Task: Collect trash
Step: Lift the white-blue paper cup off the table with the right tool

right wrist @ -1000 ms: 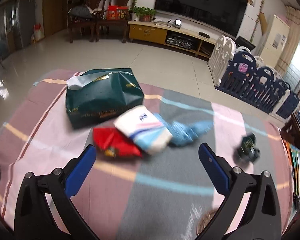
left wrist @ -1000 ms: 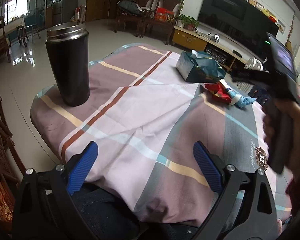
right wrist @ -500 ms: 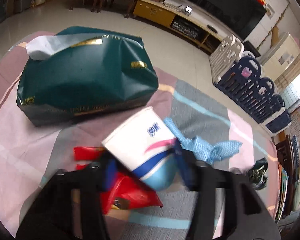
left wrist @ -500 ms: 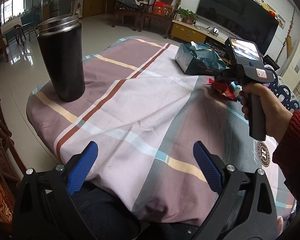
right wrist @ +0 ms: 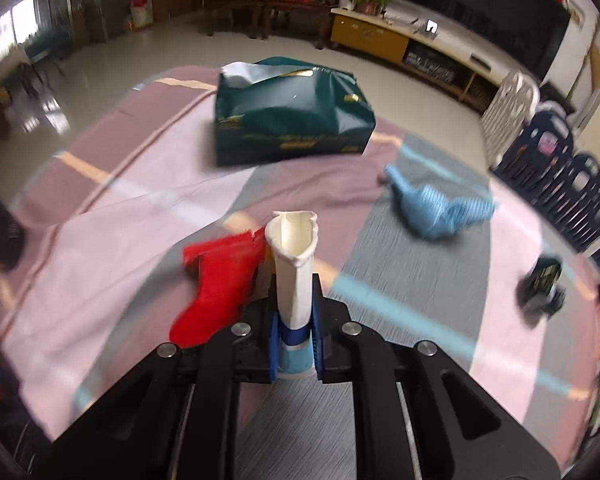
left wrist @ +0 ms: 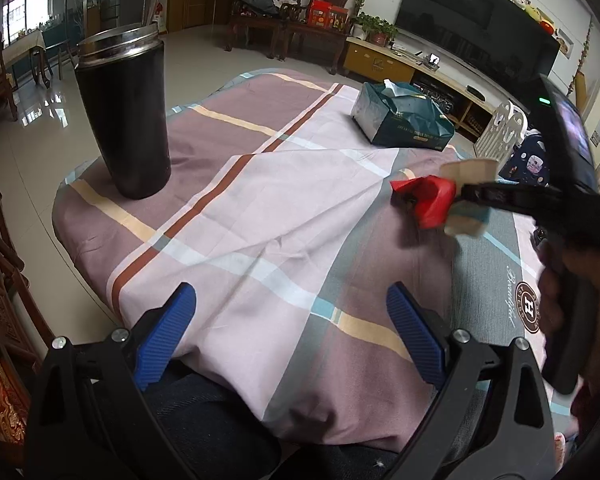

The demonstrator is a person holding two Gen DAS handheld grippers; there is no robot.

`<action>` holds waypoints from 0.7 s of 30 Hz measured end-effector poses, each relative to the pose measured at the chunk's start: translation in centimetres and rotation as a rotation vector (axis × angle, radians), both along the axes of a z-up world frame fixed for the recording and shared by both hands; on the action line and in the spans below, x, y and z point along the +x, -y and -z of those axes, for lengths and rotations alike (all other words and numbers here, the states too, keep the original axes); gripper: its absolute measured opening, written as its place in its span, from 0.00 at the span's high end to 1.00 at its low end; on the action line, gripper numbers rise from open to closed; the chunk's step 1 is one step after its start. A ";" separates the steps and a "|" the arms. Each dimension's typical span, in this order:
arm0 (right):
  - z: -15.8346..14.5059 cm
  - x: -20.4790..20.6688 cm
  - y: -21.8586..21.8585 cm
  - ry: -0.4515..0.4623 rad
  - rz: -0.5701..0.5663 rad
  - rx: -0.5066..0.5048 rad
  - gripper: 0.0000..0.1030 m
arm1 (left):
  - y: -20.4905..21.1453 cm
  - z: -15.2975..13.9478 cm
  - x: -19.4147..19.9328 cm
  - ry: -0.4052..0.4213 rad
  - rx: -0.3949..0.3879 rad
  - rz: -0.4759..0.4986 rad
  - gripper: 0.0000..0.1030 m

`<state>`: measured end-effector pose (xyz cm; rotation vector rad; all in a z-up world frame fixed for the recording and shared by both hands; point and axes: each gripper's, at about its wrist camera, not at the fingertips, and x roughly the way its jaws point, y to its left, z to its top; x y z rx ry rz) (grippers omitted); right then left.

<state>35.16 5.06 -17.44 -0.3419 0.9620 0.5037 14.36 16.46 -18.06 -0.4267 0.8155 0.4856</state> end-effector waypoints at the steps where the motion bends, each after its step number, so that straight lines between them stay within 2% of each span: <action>1: -0.3 -1.0 0.9 -0.032 0.004 0.048 0.87 | 0.0 0.0 0.0 0.001 0.000 -0.001 0.07; 3: -0.7 -2.9 2.7 -0.086 0.026 0.140 0.87 | 0.1 -0.1 -0.1 0.003 0.003 -0.002 0.07; 7: -1.4 -6.1 6.1 -0.126 0.101 0.250 0.87 | 0.2 -0.1 0.0 0.003 0.005 -0.001 0.07; 11: -1.3 -8.5 9.8 -0.129 0.203 0.304 0.87 | 0.3 -0.1 0.0 0.000 0.006 -0.001 0.07; 16: -0.6 -9.4 13.5 -0.167 0.328 0.387 0.86 | 0.4 -0.2 0.0 0.003 0.010 0.001 0.07; 21: -0.6 -9.6 15.0 -0.168 0.375 0.403 0.86 | 0.6 -0.3 0.0 0.005 0.017 0.003 0.07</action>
